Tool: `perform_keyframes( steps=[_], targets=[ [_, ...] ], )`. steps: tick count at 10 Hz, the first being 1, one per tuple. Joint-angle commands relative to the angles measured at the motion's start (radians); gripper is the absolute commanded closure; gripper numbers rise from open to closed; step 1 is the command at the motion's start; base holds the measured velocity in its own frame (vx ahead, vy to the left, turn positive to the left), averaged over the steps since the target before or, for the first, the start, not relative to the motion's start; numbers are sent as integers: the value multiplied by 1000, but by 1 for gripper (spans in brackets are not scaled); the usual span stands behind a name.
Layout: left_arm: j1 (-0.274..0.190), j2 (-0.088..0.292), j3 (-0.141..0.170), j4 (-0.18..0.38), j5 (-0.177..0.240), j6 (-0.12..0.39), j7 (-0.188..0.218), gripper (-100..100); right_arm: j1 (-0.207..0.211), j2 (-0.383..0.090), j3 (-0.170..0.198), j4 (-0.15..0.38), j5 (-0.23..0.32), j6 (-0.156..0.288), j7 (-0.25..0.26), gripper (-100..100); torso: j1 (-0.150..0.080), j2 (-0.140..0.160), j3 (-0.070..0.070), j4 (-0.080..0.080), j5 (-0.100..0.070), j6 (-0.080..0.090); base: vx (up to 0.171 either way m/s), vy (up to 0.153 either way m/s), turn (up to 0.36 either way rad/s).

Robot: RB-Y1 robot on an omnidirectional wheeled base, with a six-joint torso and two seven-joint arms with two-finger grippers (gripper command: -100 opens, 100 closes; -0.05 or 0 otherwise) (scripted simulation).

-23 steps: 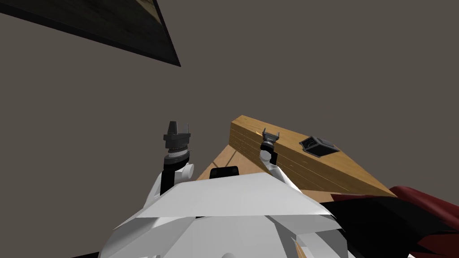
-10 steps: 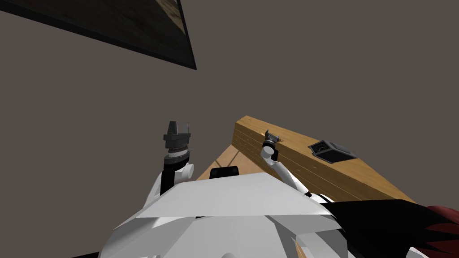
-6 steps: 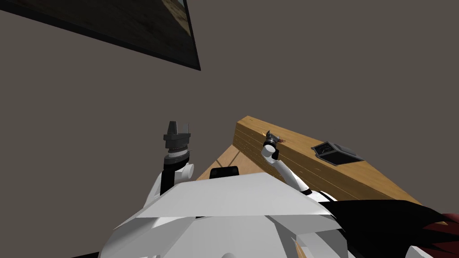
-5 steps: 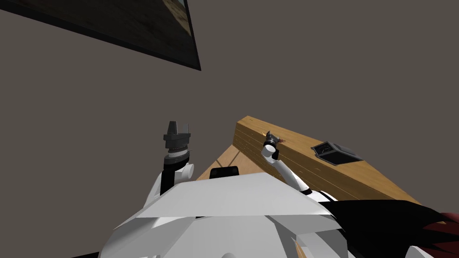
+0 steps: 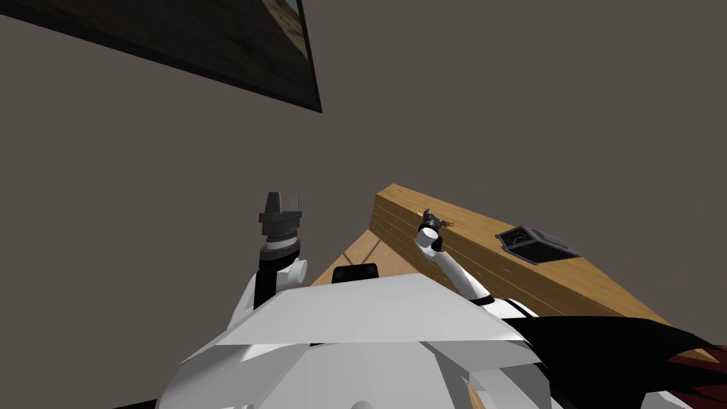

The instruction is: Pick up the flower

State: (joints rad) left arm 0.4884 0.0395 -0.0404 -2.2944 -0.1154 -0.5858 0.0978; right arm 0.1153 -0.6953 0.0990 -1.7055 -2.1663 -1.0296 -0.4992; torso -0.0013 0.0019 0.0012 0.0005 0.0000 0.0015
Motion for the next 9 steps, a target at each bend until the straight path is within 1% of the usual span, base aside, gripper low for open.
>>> perform_keyframes(
  steps=[1, 3, 4, 6, 7, 9],
  targets=[
    [0, 0, 0, 0, 0, 0, 0, 0, -28, -23, -8, 42, -50, -12, -33, -100, 0, 0, 0, 0, 0, 0, -7, 11, 76],
    [0, 0, 0, 0, 0, 0, 0, 0, -28, -23, -8, 42, -108, -12, -33, -100, 0, 0, 0, 0, 0, 0, -6, 10, 18],
    [0, 0, 0, 0, 0, 0, 0, 0, -54, -45, -16, 83, -141, -23, -67, -100, 0, 0, 0, 0, 0, 0, -7, 12, 49],
    [0, 0, 0, 0, 0, 0, 0, 0, -54, -45, -16, 83, -198, -23, -67, -100, 0, 0, 0, 0, 0, 0, -3, 4, 21],
    [0, 0, 0, 0, 0, 0, 0, 0, -80, -66, -25, 124, -226, -33, -100, -100, 0, 0, 0, 0, 0, 0, -4, 3, 41],
    [0, 0, 0, 0, 0, 0, 0, 0, -80, -66, -25, 124, -286, -33, -100, -100, 0, 0, 0, 0, 0, 0, -2, 0, 18]
  ],
)
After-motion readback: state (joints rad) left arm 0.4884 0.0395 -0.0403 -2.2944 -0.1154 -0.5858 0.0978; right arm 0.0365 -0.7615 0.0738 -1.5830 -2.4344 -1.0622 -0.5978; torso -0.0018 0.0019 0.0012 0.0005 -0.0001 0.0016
